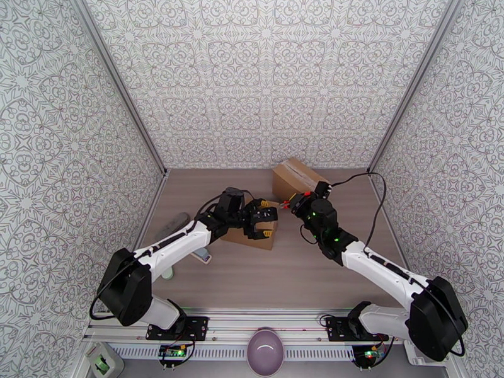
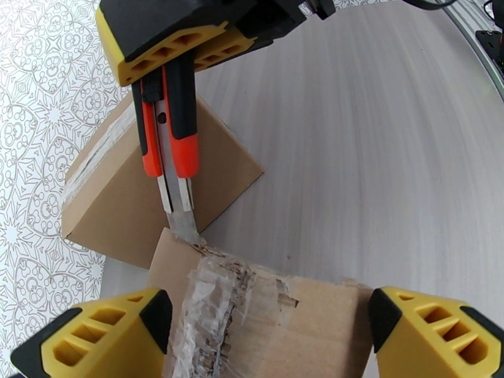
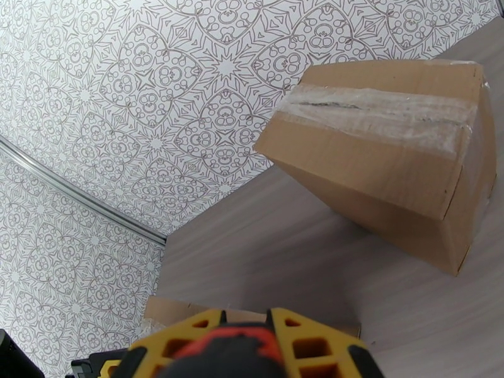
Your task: Unpack the express box
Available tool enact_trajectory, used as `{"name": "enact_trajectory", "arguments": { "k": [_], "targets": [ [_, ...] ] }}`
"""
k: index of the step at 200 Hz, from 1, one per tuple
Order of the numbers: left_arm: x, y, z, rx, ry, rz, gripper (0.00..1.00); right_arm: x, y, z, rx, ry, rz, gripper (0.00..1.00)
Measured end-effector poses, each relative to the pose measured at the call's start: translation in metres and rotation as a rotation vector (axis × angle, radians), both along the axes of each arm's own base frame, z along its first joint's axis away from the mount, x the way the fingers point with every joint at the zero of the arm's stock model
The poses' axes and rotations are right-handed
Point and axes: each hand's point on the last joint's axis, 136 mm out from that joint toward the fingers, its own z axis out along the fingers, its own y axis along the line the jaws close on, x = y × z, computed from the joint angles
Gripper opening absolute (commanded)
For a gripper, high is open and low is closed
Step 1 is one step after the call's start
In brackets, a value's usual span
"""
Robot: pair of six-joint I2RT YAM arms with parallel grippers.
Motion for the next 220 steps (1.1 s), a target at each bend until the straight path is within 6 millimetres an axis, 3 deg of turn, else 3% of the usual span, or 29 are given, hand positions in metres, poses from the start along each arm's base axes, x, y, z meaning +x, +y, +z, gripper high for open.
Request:
{"name": "enact_trajectory", "arguments": {
  "k": [74,141,220],
  "targets": [
    [-0.006,0.0,-0.001,0.013,-0.013,-0.036,0.9,-0.003,-0.005,-0.008,0.072,0.025,-0.026,0.0],
    [-0.018,0.01,-0.024,0.077,0.061,-0.026,0.9,-0.003,-0.005,-0.01,0.077,0.029,-0.028,0.0],
    [0.002,0.001,-0.035,0.074,-0.027,0.06,0.89,-0.002,-0.014,-0.02,0.147,0.053,-0.079,0.0]
  ]
}}
